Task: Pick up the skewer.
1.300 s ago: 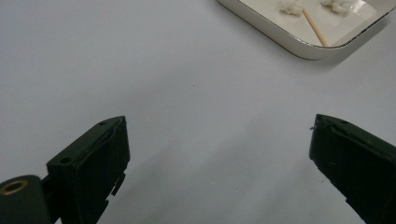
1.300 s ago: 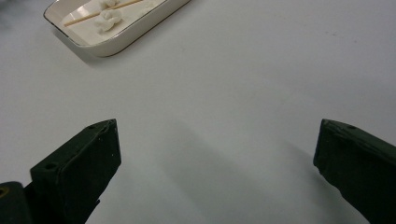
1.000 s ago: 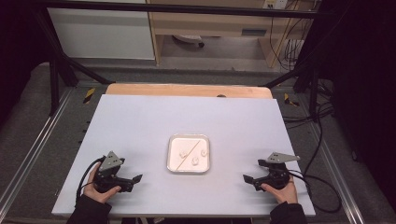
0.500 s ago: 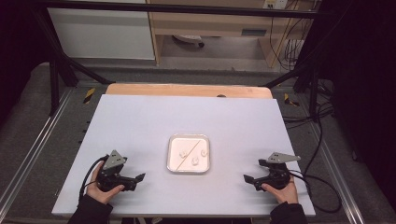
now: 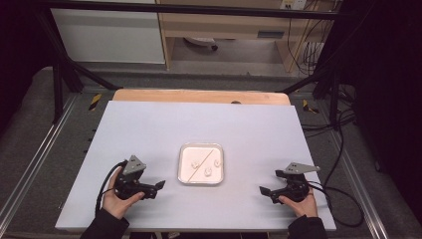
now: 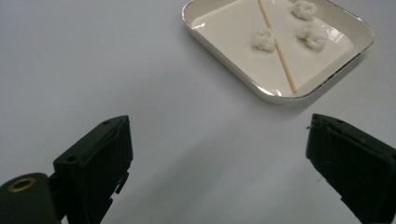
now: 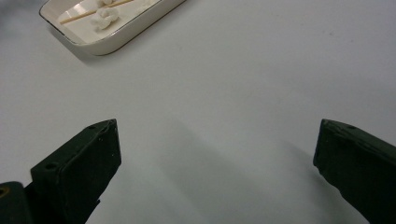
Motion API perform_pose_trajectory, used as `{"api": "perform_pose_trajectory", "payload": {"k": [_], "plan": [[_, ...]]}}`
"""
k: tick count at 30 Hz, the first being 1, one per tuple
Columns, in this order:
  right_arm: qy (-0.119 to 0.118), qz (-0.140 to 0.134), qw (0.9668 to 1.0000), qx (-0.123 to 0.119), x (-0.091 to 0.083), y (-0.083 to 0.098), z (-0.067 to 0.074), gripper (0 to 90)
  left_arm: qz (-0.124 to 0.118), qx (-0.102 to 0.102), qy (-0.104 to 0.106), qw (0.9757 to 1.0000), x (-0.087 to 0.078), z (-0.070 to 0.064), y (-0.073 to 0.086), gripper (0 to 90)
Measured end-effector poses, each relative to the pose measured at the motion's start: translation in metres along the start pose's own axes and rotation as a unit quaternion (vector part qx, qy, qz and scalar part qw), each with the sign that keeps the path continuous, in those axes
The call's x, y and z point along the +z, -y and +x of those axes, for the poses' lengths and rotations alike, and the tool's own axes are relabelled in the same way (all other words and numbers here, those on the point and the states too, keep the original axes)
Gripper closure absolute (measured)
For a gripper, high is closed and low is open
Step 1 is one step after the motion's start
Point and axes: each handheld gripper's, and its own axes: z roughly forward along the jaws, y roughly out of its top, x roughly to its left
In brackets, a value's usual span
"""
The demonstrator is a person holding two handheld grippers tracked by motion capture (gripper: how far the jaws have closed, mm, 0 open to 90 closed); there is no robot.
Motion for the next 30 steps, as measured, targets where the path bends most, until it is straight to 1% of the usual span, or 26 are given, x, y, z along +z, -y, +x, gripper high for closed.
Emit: {"api": "perform_pose_trajectory", "payload": {"k": [2, 5, 7, 8, 11, 13, 14, 15, 16, 17, 18, 19, 21, 22, 23, 25, 27, 30], "plan": [[0.002, 0.001, 1.0, -0.002, 0.0, 0.0, 0.0, 1.5, 0.005, 0.009, 0.0, 0.9999, 0.004, -0.006, -0.006, 7.5], [0.0, 0.003, 1.0, -0.001, 0.0, 0.0, 0.0, 1.5, 0.011, 0.015, 0.004, 0.9998, 0.011, -0.015, -0.016, 8.5], [0.001, 0.004, 1.0, -0.002, 0.001, 0.0, 0.0, 1.5, 0.015, 0.023, 0.002, 0.9996, 0.016, -0.021, -0.023, 9.4], [0.001, 0.004, 1.0, -0.002, 0.001, 0.0, 0.0, 1.5, 0.017, 0.028, 0.004, 0.9994, 0.021, -0.028, -0.03, 10.1], [0.001, 0.005, 1.0, -0.002, 0.001, 0.0, 0.0, 1.5, 0.021, 0.034, 0.009, 0.9992, 0.026, -0.034, -0.036, 10.9], [0.002, 0.005, 1.0, -0.002, 0.001, 0.0, 0.0, 1.5, 0.028, 0.045, 0.005, 0.9986, 0.035, -0.042, -0.045, 12.8], [0.002, 0.005, 1.0, -0.003, 0.001, 0.0, 0.0, 1.5, 0.028, 0.045, 0.005, 0.9986, 0.035, -0.042, -0.045, 13.9], [0.002, 0.006, 1.0, -0.003, 0.001, 0.0, 0.0, 1.5, 0.03, 0.045, 0.007, 0.9985, 0.041, -0.046, -0.05, 15.5], [0.002, 0.006, 1.0, -0.003, 0.001, 0.0, 0.0, 1.5, 0.03, 0.045, 0.007, 0.9985, 0.041, -0.046, -0.05, 17.3], [0.002, 0.006, 1.0, -0.003, 0.001, 0.0, 0.0, 1.5, 0.03, 0.043, 0.007, 0.9986, 0.044, -0.048, -0.052, 17.3], [0.003, 0.006, 1.0, -0.005, 0.001, 0.0, 0.0, 1.5, 0.035, 0.044, 0.008, 0.9984, 0.05, -0.051, -0.055, 21.5], [0.003, 0.006, 1.0, -0.005, 0.001, 0.0, 0.0, 1.5, 0.035, 0.044, 0.008, 0.9984, 0.05, -0.051, -0.055, 23.5], [0.003, 0.007, 1.0, -0.004, 0.001, 0.0, 0.0, 1.5, 0.043, 0.045, 0.012, 0.998, 0.057, -0.053, -0.058, 28.0], [0.002, 0.007, 1.0, -0.003, 0.001, 0.0, 0.0, 1.5, 0.056, 0.041, 0.017, 0.9975, 0.064, -0.055, -0.06, 30.5], [0.002, 0.006, 1.0, -0.004, 0.001, 0.0, 0.0, 1.5, 0.064, 0.038, 0.018, 0.9971, 0.068, -0.055, -0.061, 33.5], [0.002, 0.006, 1.0, -0.005, 0.001, 0.0, 0.0, 1.5, 0.073, 0.03, 0.02, 0.9967, 0.074, -0.057, -0.062, 37.3], [0.002, 0.007, 1.0, -0.004, 0.001, 0.0, 0.0, 1.5, 0.075, 0.025, 0.014, 0.9968, 0.079, -0.06, -0.063, 41.4], [0.002, 0.008, 1.0, -0.004, 0.002, 0.0, 0.001, 1.5, 0.074, 0.022, 0.011, 0.9969, 0.083, -0.062, -0.064, 48.6]]}}
